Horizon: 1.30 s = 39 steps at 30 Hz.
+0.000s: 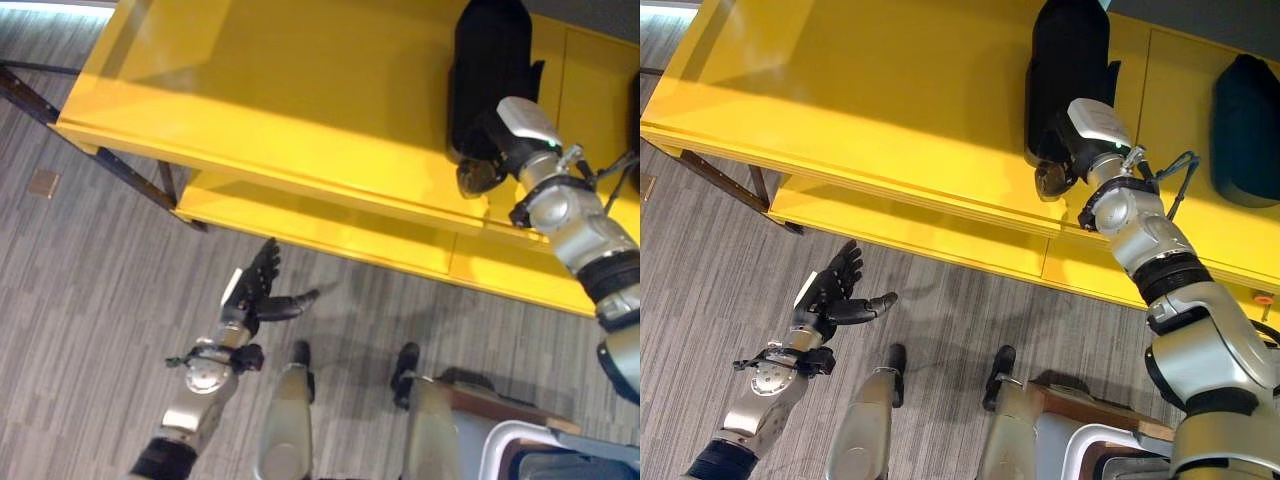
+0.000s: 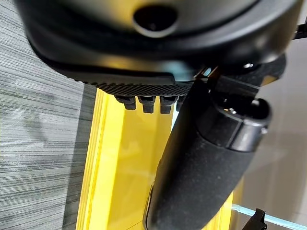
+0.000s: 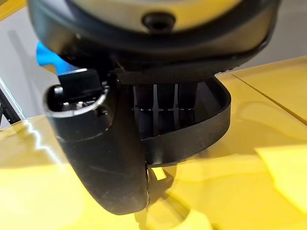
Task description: Move parts from the plastic box to the shelf.
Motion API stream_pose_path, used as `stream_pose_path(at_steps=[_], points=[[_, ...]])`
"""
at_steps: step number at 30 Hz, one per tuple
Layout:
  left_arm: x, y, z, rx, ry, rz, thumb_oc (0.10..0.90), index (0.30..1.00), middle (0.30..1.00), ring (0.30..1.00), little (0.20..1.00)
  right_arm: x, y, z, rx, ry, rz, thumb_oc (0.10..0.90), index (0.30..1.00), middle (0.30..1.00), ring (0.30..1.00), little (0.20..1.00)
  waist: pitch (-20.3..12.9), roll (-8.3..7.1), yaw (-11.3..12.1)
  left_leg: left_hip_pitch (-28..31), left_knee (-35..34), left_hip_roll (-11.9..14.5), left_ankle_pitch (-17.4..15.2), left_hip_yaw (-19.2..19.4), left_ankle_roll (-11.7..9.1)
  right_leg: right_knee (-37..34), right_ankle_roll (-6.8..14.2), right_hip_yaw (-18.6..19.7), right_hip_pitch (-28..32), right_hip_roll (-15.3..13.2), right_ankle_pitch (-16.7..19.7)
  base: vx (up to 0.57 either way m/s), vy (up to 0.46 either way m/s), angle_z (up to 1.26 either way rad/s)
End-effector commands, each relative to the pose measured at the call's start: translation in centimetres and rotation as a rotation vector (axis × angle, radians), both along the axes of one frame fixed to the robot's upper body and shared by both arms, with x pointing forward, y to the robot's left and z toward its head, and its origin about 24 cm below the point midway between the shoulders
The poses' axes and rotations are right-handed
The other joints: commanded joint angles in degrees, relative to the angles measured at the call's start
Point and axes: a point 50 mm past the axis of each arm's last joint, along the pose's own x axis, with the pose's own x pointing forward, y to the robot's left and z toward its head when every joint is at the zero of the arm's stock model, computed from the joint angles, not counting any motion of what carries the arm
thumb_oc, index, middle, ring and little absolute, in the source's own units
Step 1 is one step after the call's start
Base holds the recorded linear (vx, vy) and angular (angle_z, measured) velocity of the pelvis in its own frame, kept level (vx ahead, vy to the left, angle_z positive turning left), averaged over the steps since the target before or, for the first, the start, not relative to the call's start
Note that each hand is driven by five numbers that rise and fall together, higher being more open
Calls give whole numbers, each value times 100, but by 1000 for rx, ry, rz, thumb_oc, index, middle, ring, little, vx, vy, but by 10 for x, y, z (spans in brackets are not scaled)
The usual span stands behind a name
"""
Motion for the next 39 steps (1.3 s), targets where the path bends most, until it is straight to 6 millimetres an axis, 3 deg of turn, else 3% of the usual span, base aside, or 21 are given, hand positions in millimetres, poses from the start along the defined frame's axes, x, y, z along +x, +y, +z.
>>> stream_pose_path(at_steps=[1,7,8,9,21,39], points=[[-3,-7,22,-38,-150,-44,900,1000,1000,1000,1000,3,-1,13,31,-44,-20,400,300,300,300,300,-469,-4,-44,446,-181,397,-207,-37,-149,-102,338,393,-85,-97,222,0,0,0],[-3,-7,24,-40,-154,-43,900,1000,1000,1000,1000,5,1,17,96,-69,-19,400,300,300,300,300,-475,7,-6,419,-137,398,-208,-40,-147,-96,334,364,-57,-105,222,0,0,0],[-2,-7,24,-41,-155,-44,900,1000,1000,1000,1000,5,2,18,99,-70,-20,584,558,558,558,558,-472,12,1,410,-119,395,-211,-48,-147,-94,333,360,-52,-104,222,0,0,0],[-3,-6,24,-45,-154,-41,900,1000,1000,1000,1000,5,1,20,108,-81,-27,900,1000,1000,1000,1000,-472,10,3,405,-105,385,-216,-54,-146,-97,340,358,-47,-109,232,0,0,0],[-3,2,25,-34,-158,9,900,1000,1000,1000,1000,-15,34,75,39,-303,133,900,1000,1000,1000,1000,-478,-61,-79,349,-20,396,-253,-34,-140,-60,353,408,-110,-105,231,0,1,-1],[-5,10,25,-14,-153,49,900,1000,1000,1000,1000,-73,50,116,-45,-560,333,900,1000,1000,1000,1000,-540,-147,-210,313,80,432,-323,-19,-150,49,344,449,-158,-72,155,4,-2,-2]])
